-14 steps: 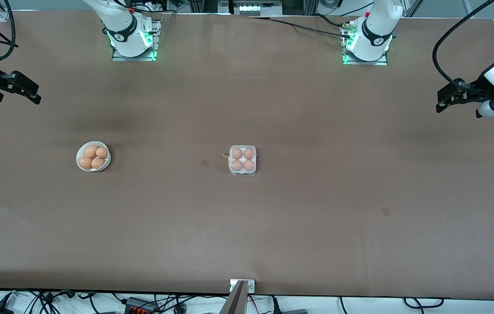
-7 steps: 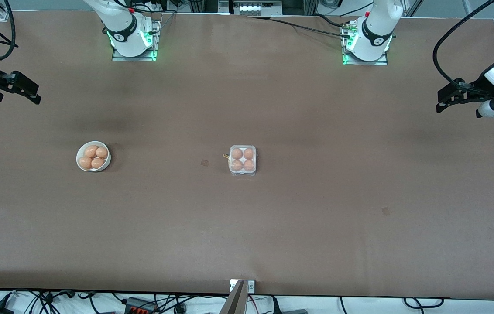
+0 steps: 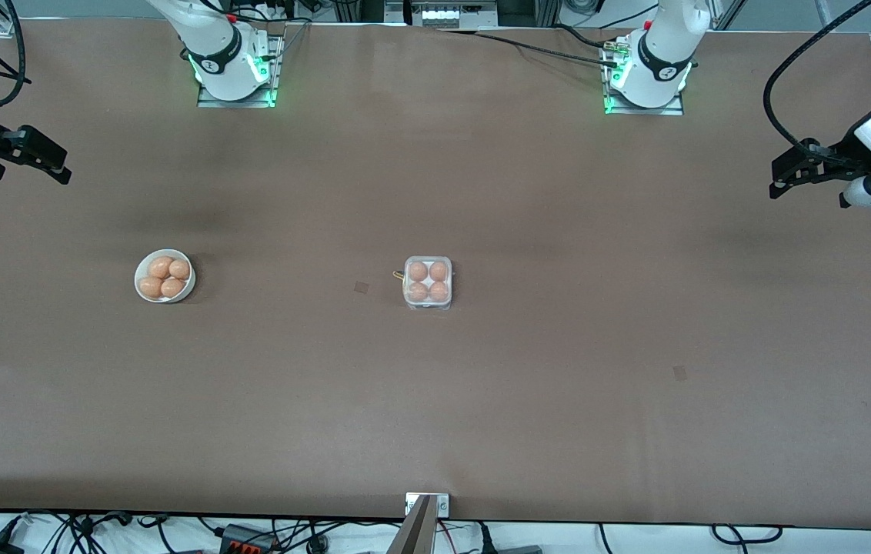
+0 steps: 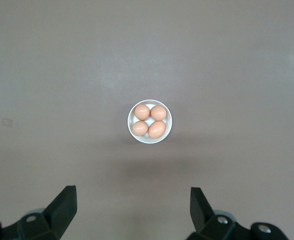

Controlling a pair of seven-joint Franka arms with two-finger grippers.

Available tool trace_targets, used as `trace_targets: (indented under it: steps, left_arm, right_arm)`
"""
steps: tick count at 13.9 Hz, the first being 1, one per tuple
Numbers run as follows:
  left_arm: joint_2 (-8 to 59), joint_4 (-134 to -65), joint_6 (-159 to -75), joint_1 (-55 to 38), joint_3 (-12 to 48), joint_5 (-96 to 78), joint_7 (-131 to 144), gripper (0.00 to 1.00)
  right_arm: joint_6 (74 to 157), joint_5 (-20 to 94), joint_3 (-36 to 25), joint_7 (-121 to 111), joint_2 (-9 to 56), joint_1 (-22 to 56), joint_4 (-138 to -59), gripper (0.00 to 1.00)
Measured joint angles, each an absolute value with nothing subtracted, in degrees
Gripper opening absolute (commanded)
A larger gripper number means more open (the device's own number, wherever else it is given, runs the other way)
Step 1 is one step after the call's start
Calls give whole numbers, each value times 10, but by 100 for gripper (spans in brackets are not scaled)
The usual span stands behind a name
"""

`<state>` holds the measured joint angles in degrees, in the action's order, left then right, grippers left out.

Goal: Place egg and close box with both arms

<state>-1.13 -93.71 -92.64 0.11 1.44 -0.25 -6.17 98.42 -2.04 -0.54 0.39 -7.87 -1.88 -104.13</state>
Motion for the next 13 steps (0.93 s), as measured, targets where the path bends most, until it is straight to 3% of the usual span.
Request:
trace_targets:
  steps: [13]
  left_arm:
    - [-11, -937, -926, 1, 14, -2, -62, 100]
  right_arm:
    - [982, -13, -5, 4, -73, -19, -1042, 100]
